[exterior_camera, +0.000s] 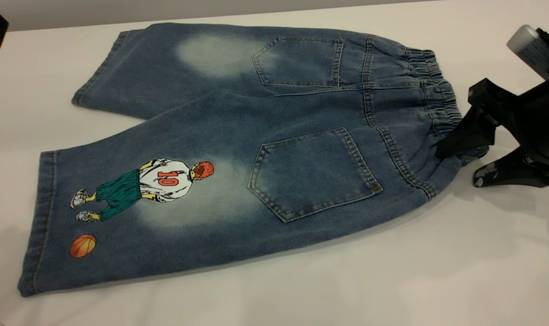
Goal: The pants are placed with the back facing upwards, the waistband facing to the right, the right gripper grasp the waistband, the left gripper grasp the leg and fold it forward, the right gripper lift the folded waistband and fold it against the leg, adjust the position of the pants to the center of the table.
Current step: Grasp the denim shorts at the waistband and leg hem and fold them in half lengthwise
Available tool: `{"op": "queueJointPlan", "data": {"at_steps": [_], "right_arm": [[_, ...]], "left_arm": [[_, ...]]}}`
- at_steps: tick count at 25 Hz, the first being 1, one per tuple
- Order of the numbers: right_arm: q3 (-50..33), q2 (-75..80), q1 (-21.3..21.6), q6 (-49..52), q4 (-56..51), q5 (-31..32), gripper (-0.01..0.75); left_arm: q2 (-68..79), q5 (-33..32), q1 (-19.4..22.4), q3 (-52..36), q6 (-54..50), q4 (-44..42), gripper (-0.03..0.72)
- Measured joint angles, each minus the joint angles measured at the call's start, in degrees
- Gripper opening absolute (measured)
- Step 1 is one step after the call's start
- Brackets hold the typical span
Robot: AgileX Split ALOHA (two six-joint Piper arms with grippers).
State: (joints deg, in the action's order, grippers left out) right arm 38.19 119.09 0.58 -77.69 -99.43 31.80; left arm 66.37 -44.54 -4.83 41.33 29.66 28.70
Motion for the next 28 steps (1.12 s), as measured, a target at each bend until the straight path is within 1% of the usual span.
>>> {"op": "queueJointPlan", "data": {"at_steps": [2, 6, 9, 14, 17, 20, 23, 26, 28], "right_arm": [[0.4, 0.0, 0.0, 0.0, 0.6, 0.0, 0.459], [2.5, 0.2, 0.0, -3.2, 0.2, -0.2, 0.459], [4.4, 1.9, 0.0, -2.5, 0.4, 1.5, 0.459], [6.4, 5.8, 0.0, -2.4, -0.4, 6.8, 0.454], [6.4, 6.0, 0.0, -3.6, 0.2, 7.5, 0.436], [6.3, 6.0, 0.0, -3.5, 0.6, 7.3, 0.359], [6.3, 6.0, 0.1, -3.5, 1.3, 7.1, 0.238], [6.2, 5.3, 1.6, -3.5, 2.3, 10.1, 0.114], [6.2, 4.2, 3.4, -3.7, 2.2, 12.4, 0.057]], "left_arm": [[0.0, 0.0, 0.0, 0.0, 0.0, 0.0, 0.383], [0.0, 0.0, 0.0, 0.0, 0.1, 0.0, 0.383], [0.0, -0.1, 0.0, 0.0, 0.1, 0.0, 0.383], [0.0, -0.2, 0.0, 0.0, 0.1, 0.0, 0.383], [0.3, -0.4, 0.0, 0.0, 0.1, -0.3, 0.383], [2.1, -1.7, 0.0, 0.0, 0.0, -2.4, 0.383], [4.7, -2.2, 0.0, 0.0, -0.2, -4.8, 0.383], [6.8, -3.5, 0.0, 0.0, -0.2, -4.5, 0.383], [7.4, -3.4, 0.0, 0.0, -0.2, -4.5, 0.383]]}}
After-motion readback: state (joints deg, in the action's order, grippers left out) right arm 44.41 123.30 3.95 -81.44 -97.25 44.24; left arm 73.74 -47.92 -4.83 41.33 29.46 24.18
